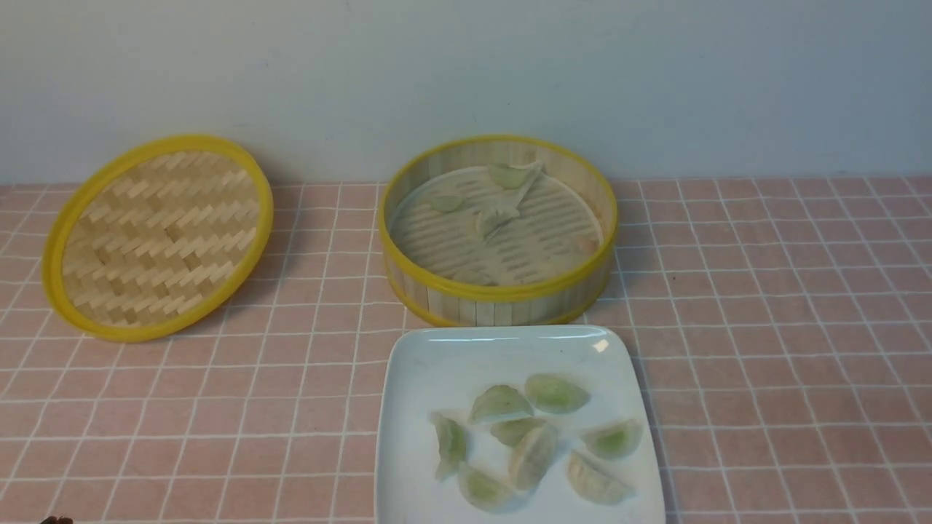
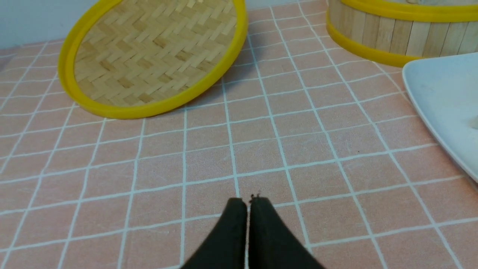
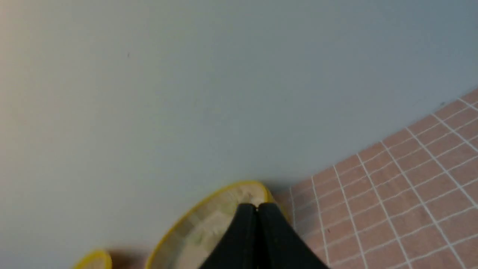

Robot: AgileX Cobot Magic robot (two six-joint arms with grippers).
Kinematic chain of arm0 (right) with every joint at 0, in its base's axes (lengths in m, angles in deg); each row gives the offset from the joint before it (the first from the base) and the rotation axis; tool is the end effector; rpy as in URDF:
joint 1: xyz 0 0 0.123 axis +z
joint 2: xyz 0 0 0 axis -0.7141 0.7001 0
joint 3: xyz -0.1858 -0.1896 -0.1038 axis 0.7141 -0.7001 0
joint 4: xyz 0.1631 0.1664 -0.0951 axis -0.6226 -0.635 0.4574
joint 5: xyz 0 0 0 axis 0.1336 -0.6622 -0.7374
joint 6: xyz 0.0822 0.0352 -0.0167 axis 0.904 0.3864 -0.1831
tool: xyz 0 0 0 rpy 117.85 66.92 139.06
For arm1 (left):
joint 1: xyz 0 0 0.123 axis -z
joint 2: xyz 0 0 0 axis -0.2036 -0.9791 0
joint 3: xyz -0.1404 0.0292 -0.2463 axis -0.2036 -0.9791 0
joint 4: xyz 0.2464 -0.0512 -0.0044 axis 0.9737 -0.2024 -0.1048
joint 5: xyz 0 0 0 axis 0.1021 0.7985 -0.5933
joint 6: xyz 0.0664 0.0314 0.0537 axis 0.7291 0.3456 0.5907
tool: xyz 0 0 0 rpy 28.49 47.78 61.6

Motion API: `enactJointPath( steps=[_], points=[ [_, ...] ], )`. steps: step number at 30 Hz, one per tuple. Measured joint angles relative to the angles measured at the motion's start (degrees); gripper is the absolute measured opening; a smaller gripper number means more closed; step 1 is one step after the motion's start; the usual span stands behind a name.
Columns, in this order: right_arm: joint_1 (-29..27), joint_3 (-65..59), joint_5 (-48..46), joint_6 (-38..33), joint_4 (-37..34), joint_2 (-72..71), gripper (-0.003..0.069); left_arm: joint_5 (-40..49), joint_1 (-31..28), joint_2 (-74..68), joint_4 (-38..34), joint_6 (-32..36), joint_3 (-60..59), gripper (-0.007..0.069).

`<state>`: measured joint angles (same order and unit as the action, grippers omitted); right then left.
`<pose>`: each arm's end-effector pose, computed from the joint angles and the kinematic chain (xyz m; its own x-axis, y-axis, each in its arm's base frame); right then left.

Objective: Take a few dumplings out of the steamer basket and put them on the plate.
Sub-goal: Use the right arm to grab a dumpling from inside the steamer

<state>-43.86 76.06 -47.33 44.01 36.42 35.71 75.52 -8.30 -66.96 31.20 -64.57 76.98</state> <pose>0.0525 0.0122 0.2622 -0.1719 0.5578 -0.8120 -0.0589 0.8170 0.5737 0.0526 -0.0062 0.1717 -0.2859 0.0363 -0.9576 0.0977 0.9952 0.0085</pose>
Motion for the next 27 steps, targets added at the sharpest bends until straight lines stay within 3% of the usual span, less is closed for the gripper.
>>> enactJointPath(
  steps=[3, 4, 5, 6, 10, 15, 19, 24, 27],
  points=[
    [1.9, 12.1, -13.4, -7.9, 1.6, 13.7, -0.0015, -4.8, 0.0, 0.0, -8.3, -4.6, -0.1, -0.0006],
    [1.9, 12.1, -13.4, -7.9, 1.6, 13.7, -0.0015, -5.1, 0.0, 0.0, -9.0, -4.9, -0.1, -0.0006],
    [2.3, 19.2, -20.3, -11.8, 1.8, 22.0, -0.0015, -8.4, 0.0, 0.0, -14.6, -6.9, -0.1, -0.0006],
    [2.4, 20.0, -21.9, -12.2, 2.0, 24.0, -0.0015, -8.9, 0.0, 0.0, -14.6, -7.1, -0.1, -0.0006],
    [2.5, 36.7, -34.4, -21.0, 1.9, 45.1, -0.0015, -18.8, 0.0, 0.0, -27.4, -9.2, -0.1, -0.0006],
    [5.1, 53.9, -39.9, -24.0, 1.1, 63.7, -0.0015, -28.1, 0.0, 0.0, -36.3, -9.2, -0.1, -0.0006],
    [10.2, 64.8, -43.1, -24.2, 3.4, 74.3, -0.0013, -34.4, 0.0, 0.0, -38.0, -9.0, 0.4, -0.0006],
    [16.1, 77.9, -49.3, -22.5, 7.6, 85.4, -0.0013, -21.7, 0.0, -2.7, -33.0, -5.1, 10.3, -0.0006],
    [18.4, 87.0, -51.1, -21.9, 9.4, 93.1, -0.0011, -2.8, 0.0, -14.5, -28.6, -2.1, 23.4, -0.0006]
  ],
)
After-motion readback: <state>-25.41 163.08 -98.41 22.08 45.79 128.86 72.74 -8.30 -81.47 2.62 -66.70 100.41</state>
